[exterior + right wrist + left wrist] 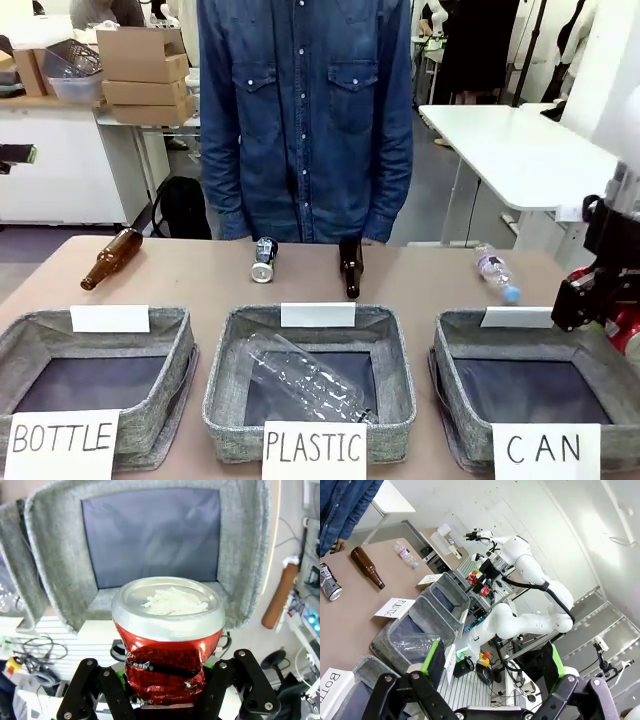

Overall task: Sort the can waste into the basket.
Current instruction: Pick up the can waste from the table and place it in the right Fabric basket.

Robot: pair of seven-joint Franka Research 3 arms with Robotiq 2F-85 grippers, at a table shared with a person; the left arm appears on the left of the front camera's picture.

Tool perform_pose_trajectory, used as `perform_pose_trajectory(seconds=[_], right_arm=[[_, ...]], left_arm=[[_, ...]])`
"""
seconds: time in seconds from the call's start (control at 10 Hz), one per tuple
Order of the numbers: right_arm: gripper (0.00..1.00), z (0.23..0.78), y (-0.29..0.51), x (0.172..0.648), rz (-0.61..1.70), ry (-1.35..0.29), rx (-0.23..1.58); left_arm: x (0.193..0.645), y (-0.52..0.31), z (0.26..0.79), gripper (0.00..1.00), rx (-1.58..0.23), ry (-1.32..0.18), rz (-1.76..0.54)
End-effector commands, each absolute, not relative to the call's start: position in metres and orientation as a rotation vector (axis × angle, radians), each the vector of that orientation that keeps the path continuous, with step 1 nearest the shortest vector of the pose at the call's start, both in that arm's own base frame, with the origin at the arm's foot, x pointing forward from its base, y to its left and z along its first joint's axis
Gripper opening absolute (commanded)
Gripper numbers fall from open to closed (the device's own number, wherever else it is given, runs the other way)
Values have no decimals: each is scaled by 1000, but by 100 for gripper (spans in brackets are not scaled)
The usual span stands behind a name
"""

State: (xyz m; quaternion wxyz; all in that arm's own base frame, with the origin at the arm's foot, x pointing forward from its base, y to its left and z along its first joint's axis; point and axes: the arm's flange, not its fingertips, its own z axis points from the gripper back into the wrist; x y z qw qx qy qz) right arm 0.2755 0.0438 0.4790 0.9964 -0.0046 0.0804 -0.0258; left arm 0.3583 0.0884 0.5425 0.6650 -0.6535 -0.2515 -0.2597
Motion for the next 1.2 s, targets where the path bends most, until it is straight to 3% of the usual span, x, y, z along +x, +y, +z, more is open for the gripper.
perform_pose_trajectory(seconds=[0.0, 0.2, 0.6, 0.7, 0.8, 0.9, 1.1], right_arm=[[0, 481, 40, 286, -18, 150, 20], [0, 483, 40, 288, -13, 149, 17], [47, 482, 37, 292, -28, 157, 26], [68, 481, 36, 292, -32, 154, 31], [79, 481, 36, 292, -30, 151, 34], [100, 480, 35, 292, -31, 151, 36], [100, 479, 34, 293, -26, 148, 40]], left_arm=[[356, 89, 542, 100, -1475, -572, -618], [356, 89, 542, 100, -1475, -572, -618], [356, 89, 542, 100, -1475, -572, -618], [356, 89, 542, 100, -1475, -572, -618], [356, 89, 542, 100, -1475, -572, -618], [356, 89, 542, 100, -1475, -572, -618], [356, 89, 542, 100, -1475, -572, -618]])
